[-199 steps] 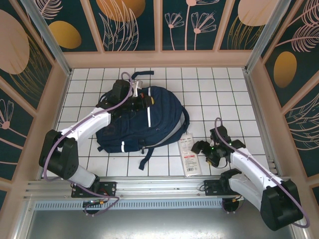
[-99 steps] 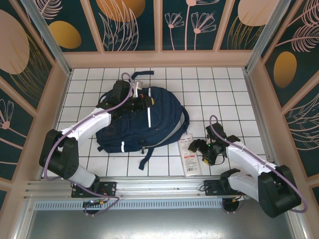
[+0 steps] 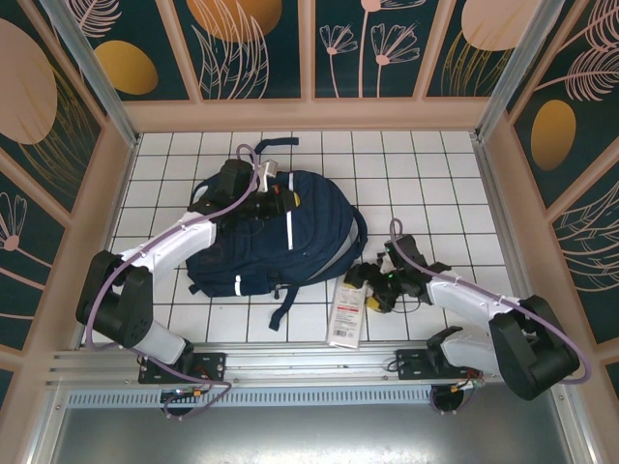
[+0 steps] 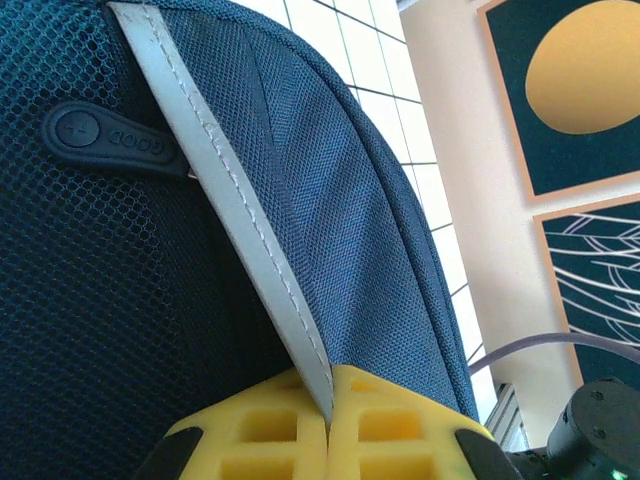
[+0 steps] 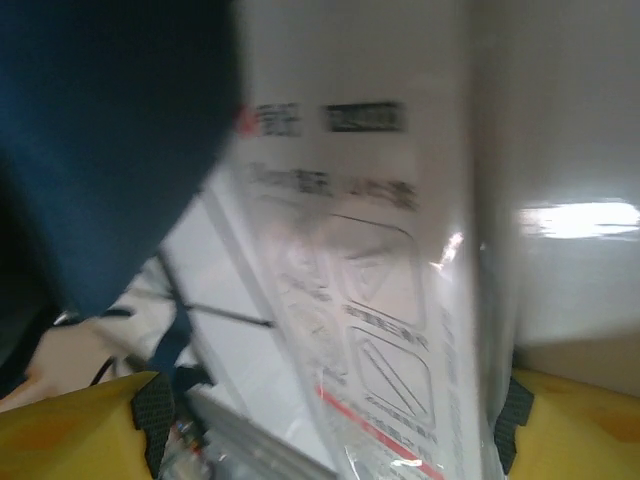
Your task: Pack the student bag
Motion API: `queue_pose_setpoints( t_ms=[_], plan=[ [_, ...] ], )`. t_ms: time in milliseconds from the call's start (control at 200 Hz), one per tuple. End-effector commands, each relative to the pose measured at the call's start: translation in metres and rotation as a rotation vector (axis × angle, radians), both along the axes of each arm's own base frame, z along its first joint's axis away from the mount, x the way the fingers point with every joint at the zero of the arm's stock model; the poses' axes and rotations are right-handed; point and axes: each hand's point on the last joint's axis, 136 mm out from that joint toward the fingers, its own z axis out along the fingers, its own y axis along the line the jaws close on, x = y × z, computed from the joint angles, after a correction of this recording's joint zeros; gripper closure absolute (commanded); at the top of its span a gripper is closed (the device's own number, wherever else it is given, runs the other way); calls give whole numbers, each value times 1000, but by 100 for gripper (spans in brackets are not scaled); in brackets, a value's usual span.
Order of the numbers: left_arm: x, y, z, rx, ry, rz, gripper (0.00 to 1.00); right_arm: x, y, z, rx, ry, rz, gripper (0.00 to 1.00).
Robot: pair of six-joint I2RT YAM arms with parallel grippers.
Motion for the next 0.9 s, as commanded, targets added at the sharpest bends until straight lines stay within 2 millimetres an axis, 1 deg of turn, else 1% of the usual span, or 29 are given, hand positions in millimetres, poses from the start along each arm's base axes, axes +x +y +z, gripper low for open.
queue_pose_setpoints(
  t_ms=[0, 90, 135, 170, 230, 375, 480, 561, 651, 671, 801, 896],
  plan=[
    [-6, 6, -9, 15, 30, 14, 100, 13, 33, 42, 216, -139, 65, 21],
    [-6, 5, -10, 11, 31, 13, 100, 23, 37, 50, 246, -169, 33, 25],
    [-6, 5, -11, 10, 34, 14, 100, 27, 38, 50, 249, -171, 17, 27],
    [-6, 5, -10, 8, 31, 13, 100, 25, 44, 50, 248, -169, 33, 28],
    [-7, 5, -9, 8, 30, 11, 100, 26, 48, 43, 227, -151, 38, 29],
    [-8, 7, -5, 11, 19, 11, 100, 21, 54, 17, 159, -87, 62, 33],
    [-9, 8, -3, 15, 11, 16, 100, 21, 55, 8, 141, -72, 61, 39],
    [-9, 9, -2, 12, 8, 20, 100, 23, 55, 3, 130, -63, 53, 49],
    [-9, 9, -1, 8, 9, 19, 100, 27, 55, 1, 120, -67, 39, 69],
    [-9, 9, 0, 8, 8, 18, 100, 29, 55, 1, 117, -69, 34, 72],
    [-10, 9, 8, 8, -7, 18, 100, 37, 54, 4, 106, -88, 4, 85],
    [-10, 11, 16, 17, -22, 22, 100, 37, 51, 9, 99, -96, -17, 95]
  ],
)
